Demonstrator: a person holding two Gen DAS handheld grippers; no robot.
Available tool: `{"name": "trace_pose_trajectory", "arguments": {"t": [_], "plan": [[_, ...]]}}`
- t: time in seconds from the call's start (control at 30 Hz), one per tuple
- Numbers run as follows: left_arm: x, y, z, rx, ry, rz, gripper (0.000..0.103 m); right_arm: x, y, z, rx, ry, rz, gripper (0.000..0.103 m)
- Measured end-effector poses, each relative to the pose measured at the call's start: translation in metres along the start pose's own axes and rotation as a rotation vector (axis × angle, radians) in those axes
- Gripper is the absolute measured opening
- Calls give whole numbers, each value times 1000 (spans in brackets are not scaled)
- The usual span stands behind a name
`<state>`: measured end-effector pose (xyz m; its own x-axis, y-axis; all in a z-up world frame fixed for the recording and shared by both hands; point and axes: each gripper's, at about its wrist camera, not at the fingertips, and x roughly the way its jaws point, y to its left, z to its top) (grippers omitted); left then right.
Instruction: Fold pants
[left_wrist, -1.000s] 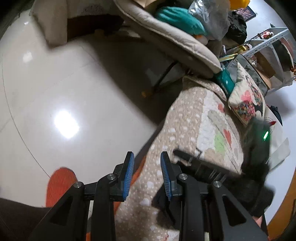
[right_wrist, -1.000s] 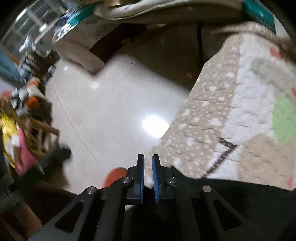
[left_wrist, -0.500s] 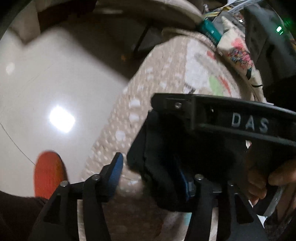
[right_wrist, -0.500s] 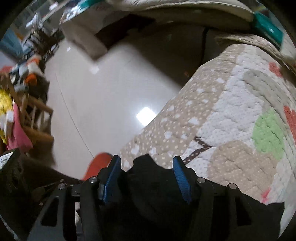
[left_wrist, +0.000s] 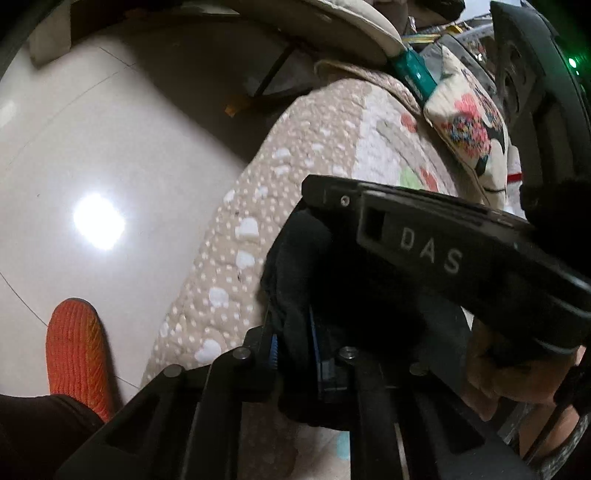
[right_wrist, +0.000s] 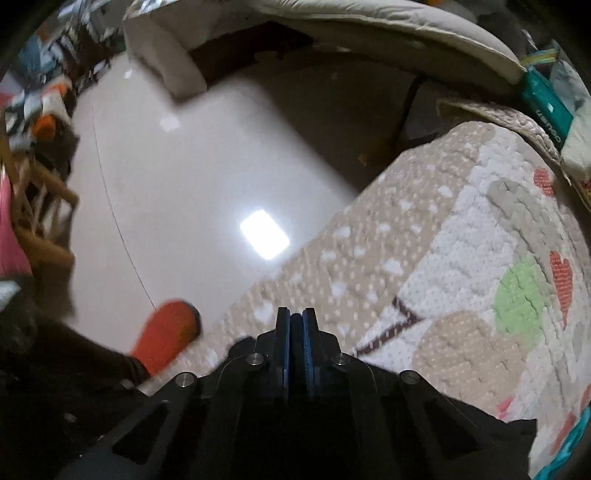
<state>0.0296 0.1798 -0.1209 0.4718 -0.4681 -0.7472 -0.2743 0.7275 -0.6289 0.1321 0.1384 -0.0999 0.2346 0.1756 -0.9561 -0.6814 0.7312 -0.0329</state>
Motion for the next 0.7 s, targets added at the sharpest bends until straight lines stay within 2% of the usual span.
{"name": "trace_pose_trajectory", "arguments": {"t": [0.17, 0.23, 0.3, 0.33, 0.37, 0.4, 0.43, 0.5, 0.7], "plan": [[4, 7, 3, -38, 1, 25, 17, 15, 3, 12, -5, 25, -28, 7], [5, 10, 3, -53, 1, 34, 22, 27, 2, 12, 11, 41, -31, 7], [5, 17, 2, -86, 1, 39, 36, 36, -4, 10, 46, 60, 4, 11], [4, 20, 1, -104, 0, 38, 39, 36, -9, 9, 72, 50, 23, 12], [3, 24, 0, -121, 1, 34, 42, 34, -14, 9, 99, 42, 50, 15], [3, 27, -1, -140, 3, 26, 44, 32, -19, 8, 119, 34, 71, 29], [3, 29, -2, -161, 2, 18, 45, 28, -23, 8, 138, 23, 79, 51], [2, 31, -4, -182, 2, 7, 46, 17, -27, 10, 137, -10, 61, 69], [-1, 22, -11, -160, -19, 3, 48, 15, -15, 12, 62, 19, 18, 69]]}}
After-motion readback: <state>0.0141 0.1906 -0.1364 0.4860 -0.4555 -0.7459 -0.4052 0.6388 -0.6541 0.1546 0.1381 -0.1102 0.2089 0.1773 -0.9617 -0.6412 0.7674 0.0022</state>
